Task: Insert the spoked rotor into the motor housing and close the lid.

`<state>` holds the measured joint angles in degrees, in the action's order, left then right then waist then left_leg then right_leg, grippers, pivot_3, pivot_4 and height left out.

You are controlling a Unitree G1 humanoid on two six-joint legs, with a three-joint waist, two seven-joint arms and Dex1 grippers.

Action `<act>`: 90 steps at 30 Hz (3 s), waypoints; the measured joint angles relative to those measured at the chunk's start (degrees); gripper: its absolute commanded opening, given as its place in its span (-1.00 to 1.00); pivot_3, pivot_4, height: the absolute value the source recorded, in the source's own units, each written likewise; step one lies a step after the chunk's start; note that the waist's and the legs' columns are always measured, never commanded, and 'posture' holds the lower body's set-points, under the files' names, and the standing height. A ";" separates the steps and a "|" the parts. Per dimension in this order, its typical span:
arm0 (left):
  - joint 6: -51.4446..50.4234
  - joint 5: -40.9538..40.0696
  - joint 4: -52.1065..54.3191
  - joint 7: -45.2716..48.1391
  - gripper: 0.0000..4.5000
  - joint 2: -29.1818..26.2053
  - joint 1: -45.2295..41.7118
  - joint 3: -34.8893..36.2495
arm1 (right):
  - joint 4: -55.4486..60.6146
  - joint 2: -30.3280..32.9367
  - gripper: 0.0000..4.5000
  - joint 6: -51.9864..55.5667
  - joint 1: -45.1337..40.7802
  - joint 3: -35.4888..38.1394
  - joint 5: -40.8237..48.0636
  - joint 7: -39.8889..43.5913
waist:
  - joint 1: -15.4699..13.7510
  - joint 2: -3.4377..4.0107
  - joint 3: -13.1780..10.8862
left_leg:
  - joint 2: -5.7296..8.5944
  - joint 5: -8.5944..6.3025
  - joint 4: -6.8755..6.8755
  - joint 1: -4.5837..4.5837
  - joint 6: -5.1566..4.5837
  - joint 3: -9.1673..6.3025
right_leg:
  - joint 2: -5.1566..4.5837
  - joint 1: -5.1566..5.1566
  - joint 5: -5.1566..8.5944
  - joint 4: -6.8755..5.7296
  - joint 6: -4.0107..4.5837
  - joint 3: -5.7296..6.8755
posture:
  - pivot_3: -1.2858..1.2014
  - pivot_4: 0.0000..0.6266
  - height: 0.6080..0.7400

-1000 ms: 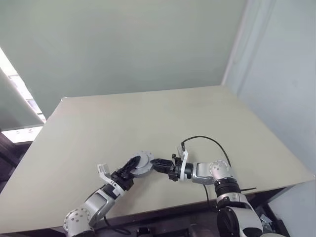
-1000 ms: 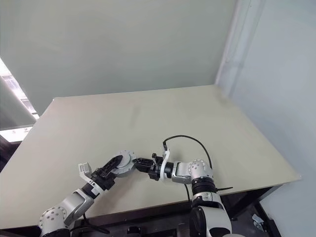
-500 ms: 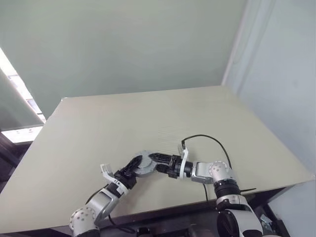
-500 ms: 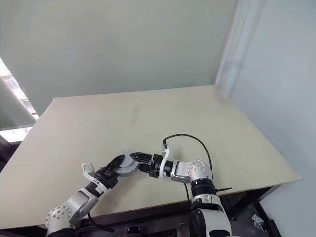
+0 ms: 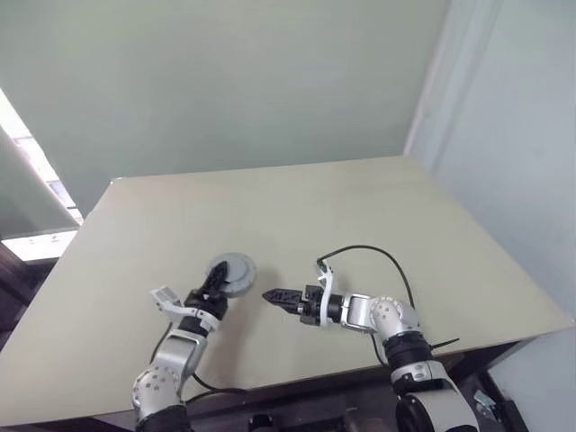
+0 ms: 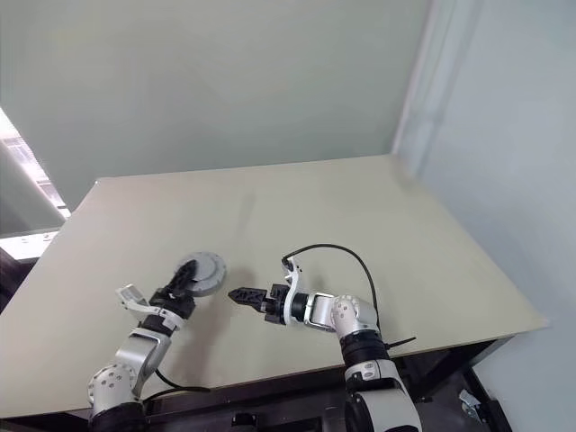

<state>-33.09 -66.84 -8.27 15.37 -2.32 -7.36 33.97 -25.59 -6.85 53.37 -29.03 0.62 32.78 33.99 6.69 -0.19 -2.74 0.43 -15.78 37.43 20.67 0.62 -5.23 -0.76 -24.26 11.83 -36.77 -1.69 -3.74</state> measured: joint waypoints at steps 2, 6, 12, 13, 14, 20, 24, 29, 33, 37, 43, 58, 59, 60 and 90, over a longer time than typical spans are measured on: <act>4.39 3.52 -0.09 -0.16 -0.10 -0.56 -0.21 0.42 | 1.90 0.68 1.00 -4.02 1.00 -2.49 -2.21 1.16 | -0.01 -0.02 0.01 | 0.02 0.00 0.02 0.01 0.00 0.00 | -0.01 0.00 0.00 0.01 -0.01 -0.01 | 0.03 -1.00 1.00; 11.37 11.04 -2.60 -0.18 -0.10 -2.69 -1.32 0.28 | 6.09 3.29 1.00 -14.45 3.48 -9.08 -8.84 2.88 | -0.60 -0.04 0.02 | 0.01 0.00 0.04 0.00 0.00 -0.01 | 0.01 0.00 0.00 0.00 -0.01 0.00 | 0.03 -1.00 1.00; 15.33 16.10 -6.00 -0.19 -0.10 -4.15 -2.45 0.25 | 8.62 5.82 1.00 -31.71 7.11 -16.73 -17.59 5.50 | -1.33 -0.11 0.05 | 0.02 0.00 0.08 0.00 0.00 -0.03 | -0.01 0.03 0.00 0.00 -0.01 0.02 | 0.03 -1.00 1.00; 15.88 16.74 -6.74 -0.27 -0.10 -4.22 -2.59 0.29 | 8.87 6.24 1.00 -34.69 7.56 -17.78 -18.79 6.18 | -1.31 -0.13 0.05 | 0.02 0.00 0.09 0.00 0.00 -0.02 | -0.01 0.03 -0.01 0.00 -0.01 0.01 | 0.03 -1.00 1.00; 16.27 17.17 -7.61 -0.38 -0.10 -4.32 -2.81 0.32 | 8.99 6.52 1.00 -37.00 7.88 -18.50 -19.74 6.67 | -1.31 -0.17 0.05 | 0.02 0.00 0.12 0.00 0.01 -0.03 | -0.01 0.04 -0.01 -0.01 -0.02 0.02 | 0.03 -1.00 1.00; 18.19 19.06 -11.03 -0.49 -0.10 -4.61 -4.87 0.67 | 8.99 7.33 1.00 -45.19 9.05 -20.42 -23.23 7.82 | -1.40 -0.43 0.04 | 0.00 0.00 0.35 -0.01 0.01 -0.11 | 0.00 0.15 -0.08 -0.05 -0.03 0.07 | 0.03 -1.00 1.00; 20.01 20.50 -14.35 -0.44 -0.10 -5.64 -6.28 0.80 | 8.98 7.90 1.00 -46.65 9.37 -20.78 -24.52 7.81 | -1.40 -0.46 0.04 | 0.01 0.00 0.44 -0.05 0.00 -0.11 | 0.01 0.21 -0.13 -0.05 -0.05 0.07 | 0.03 -1.00 1.00; 22.65 22.58 -17.85 -0.38 -0.10 -6.21 -7.43 0.83 | 8.98 7.91 1.00 -47.10 9.49 -21.20 -25.03 7.79 | -1.43 -0.50 0.05 | 0.00 0.00 0.44 -0.06 0.00 -0.12 | 0.01 0.22 -0.15 -0.05 -0.04 0.07 | 0.03 -1.00 1.00; 23.29 23.75 -19.67 -0.32 -0.10 -6.58 -7.52 0.79 | 8.99 7.98 1.00 -47.19 9.62 -21.22 -25.11 7.50 | -1.88 -0.52 0.04 | 0.01 0.00 0.44 -0.05 0.00 -0.12 | 0.00 0.22 -0.16 -0.05 -0.04 0.07 | 0.03 -1.00 1.00; 23.52 24.59 -20.71 -0.21 0.34 -7.11 -7.75 0.69 | 9.06 8.19 1.00 -47.26 9.74 -21.24 -25.56 7.39 | -2.41 -0.54 0.05 | 0.00 0.00 0.45 -0.06 0.00 -0.12 | 0.02 0.22 -0.16 -0.06 -0.03 0.08 | 0.03 -1.00 1.00; 24.43 27.59 -22.60 -0.77 0.99 -9.58 -8.84 0.35 | 9.09 8.26 1.00 -47.28 9.84 -21.25 -26.00 7.29 | -2.61 -0.55 0.05 | 0.01 0.00 0.47 -0.20 0.00 -0.11 | 0.01 0.38 -0.17 -0.08 -0.02 0.09 | 0.03 -1.00 1.00; 32.50 46.19 -23.66 -12.51 0.99 -15.94 -4.63 -4.86 | 9.09 8.27 1.00 -47.49 9.84 -21.14 -26.11 6.93 | -2.90 -0.53 0.04 | 0.00 0.00 0.48 -0.62 0.01 -0.15 | -0.04 0.75 -0.20 -0.06 0.02 0.18 | 0.03 -1.00 1.00; 33.12 46.47 -22.52 -11.21 0.99 -15.99 -3.90 -5.64 | 9.08 8.27 1.00 -47.54 9.84 -21.12 -26.11 6.81 | -2.90 -0.53 0.05 | 0.00 0.00 0.48 -0.64 0.01 -0.14 | -0.04 0.78 -0.20 -0.06 0.02 0.18 | 0.03 -1.00 1.00; 33.79 46.67 -21.08 -9.48 0.99 -16.03 -3.18 -6.52 | 9.07 8.24 1.00 -47.57 9.84 -21.08 -26.11 6.54 | -2.92 -0.53 0.05 | 0.00 0.00 0.49 -0.65 0.01 -0.13 | -0.04 0.78 -0.20 -0.06 0.02 0.18 | 0.03 -1.00 1.00; 16.34 40.17 8.67 21.40 0.99 -18.17 4.90 -28.48 | 21.85 21.24 1.00 -42.14 21.04 -1.21 -20.34 1.69 | -2.39 -0.31 -0.07 | -0.15 -0.01 0.42 -0.95 -0.03 0.30 | 0.08 0.90 -0.09 -0.06 0.17 -0.13 | 0.03 -1.00 1.00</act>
<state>-16.75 -26.67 0.40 36.77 -20.49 -2.47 5.49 -3.75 14.39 11.23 -7.99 -0.59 12.45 35.68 4.29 -0.50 -2.82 0.28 -15.78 37.85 19.73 0.59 -4.93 -0.68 -23.36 11.74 -36.83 -1.52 -3.87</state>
